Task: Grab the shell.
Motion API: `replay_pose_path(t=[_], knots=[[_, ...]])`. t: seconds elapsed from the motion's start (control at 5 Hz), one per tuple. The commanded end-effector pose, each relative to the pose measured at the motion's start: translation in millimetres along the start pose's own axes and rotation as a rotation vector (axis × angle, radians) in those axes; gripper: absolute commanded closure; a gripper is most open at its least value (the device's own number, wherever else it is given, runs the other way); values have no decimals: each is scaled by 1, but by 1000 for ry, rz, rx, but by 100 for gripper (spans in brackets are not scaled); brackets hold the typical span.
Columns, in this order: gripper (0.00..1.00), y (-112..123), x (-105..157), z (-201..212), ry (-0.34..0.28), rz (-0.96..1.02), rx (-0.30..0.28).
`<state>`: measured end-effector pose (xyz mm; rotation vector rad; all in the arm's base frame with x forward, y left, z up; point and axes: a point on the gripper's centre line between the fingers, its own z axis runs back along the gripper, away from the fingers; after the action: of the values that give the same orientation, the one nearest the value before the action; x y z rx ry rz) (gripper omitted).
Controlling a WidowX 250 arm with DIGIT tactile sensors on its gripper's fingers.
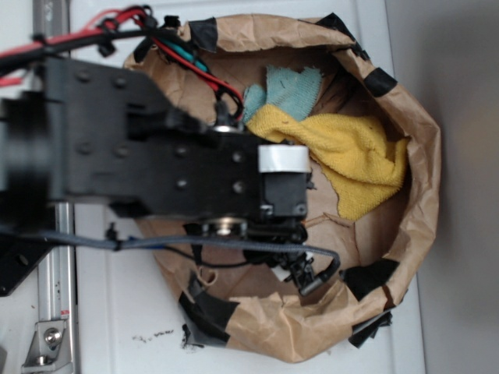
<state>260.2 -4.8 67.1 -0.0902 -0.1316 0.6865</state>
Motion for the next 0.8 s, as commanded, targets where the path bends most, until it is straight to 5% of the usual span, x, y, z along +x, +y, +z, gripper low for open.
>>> replay_pose_path(t=[0.0, 0.4, 0.6], knots=[[0, -9, 4, -26, 11, 17, -35], [0, -26, -3, -50, -10, -93, 31], [100, -20, 1, -41, -20, -111, -6]])
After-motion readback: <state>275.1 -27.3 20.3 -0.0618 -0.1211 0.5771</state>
